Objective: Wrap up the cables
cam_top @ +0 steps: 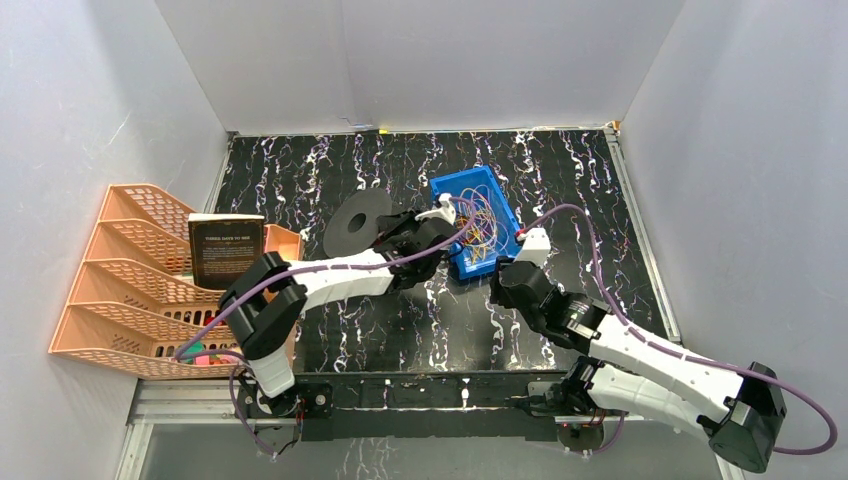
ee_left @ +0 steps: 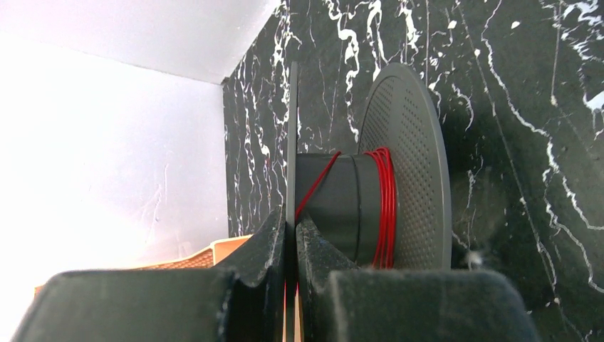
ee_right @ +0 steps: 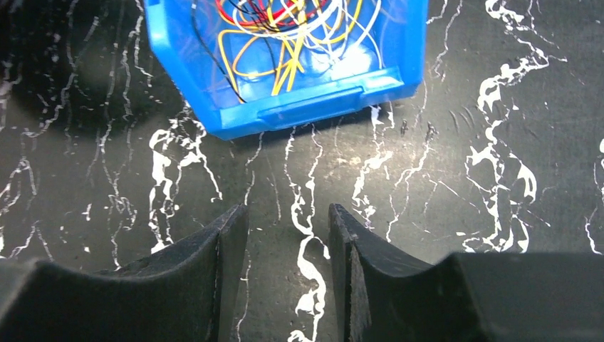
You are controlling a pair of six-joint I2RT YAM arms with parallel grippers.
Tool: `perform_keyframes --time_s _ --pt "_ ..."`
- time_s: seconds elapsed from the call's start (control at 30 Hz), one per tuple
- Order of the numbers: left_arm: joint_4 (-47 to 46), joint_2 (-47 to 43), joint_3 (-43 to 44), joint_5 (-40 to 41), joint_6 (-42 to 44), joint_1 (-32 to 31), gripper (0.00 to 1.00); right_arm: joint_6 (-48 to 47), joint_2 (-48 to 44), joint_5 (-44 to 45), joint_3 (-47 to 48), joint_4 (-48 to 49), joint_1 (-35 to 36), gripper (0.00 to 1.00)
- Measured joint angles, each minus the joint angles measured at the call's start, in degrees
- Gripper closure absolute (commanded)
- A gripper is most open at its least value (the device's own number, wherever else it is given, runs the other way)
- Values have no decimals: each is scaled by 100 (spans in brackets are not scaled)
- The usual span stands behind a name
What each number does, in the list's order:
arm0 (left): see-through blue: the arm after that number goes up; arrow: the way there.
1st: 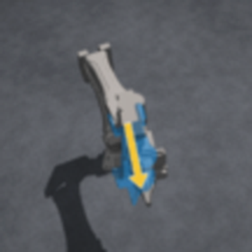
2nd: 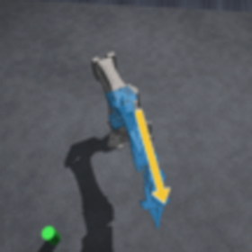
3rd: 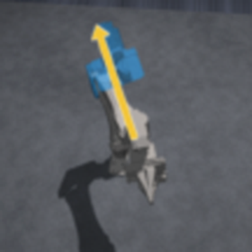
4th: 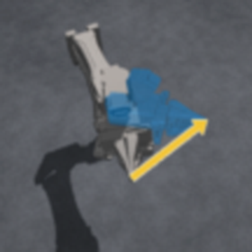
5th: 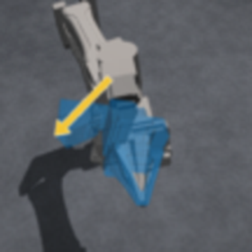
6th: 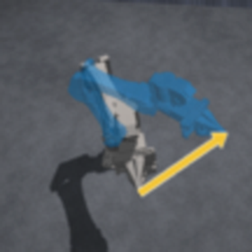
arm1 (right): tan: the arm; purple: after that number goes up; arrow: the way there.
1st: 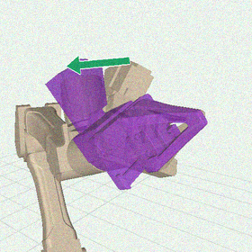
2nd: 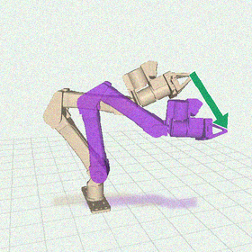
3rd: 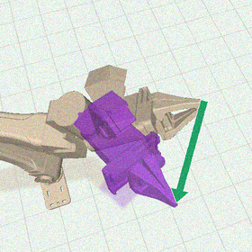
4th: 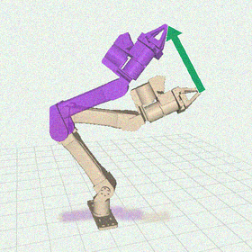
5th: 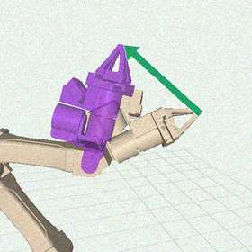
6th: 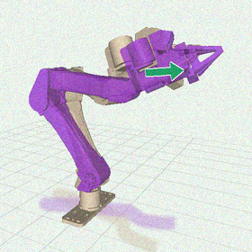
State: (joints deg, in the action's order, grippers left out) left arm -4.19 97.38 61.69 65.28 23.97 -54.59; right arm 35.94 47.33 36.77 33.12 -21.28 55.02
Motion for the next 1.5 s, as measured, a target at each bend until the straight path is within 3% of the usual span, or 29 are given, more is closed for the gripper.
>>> perform_keyframes --time_s 0.2,0.43,0.97,1.5 --pt "-179 656 435 219 179 -70 99 160 57 -273 -2 -208 -337 44" --pt "-146 1137 754 310 50 -334 84 479 -345 -424 -118 -358 -597 44" --pt "1368 1567 1226 -243 -1853 -601 53 743 -1023 -343 -164 -785 -605 43" --pt "2479 1272 1217 -1602 -3425 -678 35 787 -1001 -393 -168 -885 -605 39"
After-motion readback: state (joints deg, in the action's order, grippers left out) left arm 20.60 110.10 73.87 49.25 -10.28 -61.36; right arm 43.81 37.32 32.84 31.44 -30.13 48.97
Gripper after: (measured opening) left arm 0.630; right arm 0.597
